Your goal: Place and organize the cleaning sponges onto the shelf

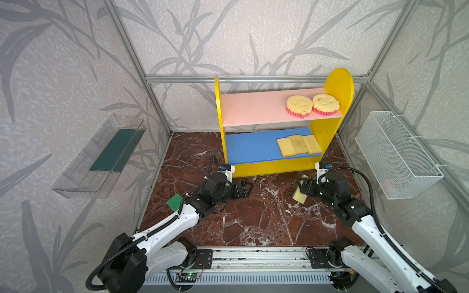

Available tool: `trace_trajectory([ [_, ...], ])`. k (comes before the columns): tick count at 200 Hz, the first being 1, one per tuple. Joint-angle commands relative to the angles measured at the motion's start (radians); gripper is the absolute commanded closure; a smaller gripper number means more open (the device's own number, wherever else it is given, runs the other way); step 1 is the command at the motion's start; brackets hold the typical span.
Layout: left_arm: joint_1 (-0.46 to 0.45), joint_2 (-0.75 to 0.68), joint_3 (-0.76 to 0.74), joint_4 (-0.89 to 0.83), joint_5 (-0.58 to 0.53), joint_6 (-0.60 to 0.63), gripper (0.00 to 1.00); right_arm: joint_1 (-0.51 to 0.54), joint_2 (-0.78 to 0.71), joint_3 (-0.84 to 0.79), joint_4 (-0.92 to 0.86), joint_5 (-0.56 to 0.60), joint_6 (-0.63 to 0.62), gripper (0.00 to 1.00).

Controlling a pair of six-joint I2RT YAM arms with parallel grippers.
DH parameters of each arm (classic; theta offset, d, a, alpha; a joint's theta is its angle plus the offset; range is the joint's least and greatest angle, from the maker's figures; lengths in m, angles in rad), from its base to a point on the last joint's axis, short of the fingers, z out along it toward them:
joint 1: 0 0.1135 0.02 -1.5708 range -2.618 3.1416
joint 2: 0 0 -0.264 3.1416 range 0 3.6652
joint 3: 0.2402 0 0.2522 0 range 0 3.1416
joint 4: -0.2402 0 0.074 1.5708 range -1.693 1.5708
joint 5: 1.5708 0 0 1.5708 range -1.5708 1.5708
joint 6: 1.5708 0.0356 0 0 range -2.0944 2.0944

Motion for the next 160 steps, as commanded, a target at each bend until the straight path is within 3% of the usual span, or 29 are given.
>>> trace_trajectory([
  [1, -0.003, -0.041, -0.019, -0.016, -0.049, 0.045, 0.01, -0.003, 0.057, 0.0, 0.001, 0.149, -0.007, 0.27],
  [55, -0.002, -0.076, -0.066, 0.016, -0.069, 0.058, 0.01, -0.018, 0.252, 0.015, 0.214, 0.24, -0.055, 0.25],
  [102, -0.002, -0.069, -0.084, 0.035, -0.066, 0.058, 0.01, -0.138, 0.407, 0.034, 0.386, 0.173, -0.08, 0.2],
  [160, -0.001, -0.052, -0.074, 0.01, -0.093, 0.078, 0.01, -0.156, 0.6, 0.123, 0.524, 0.117, -0.169, 0.16],
])
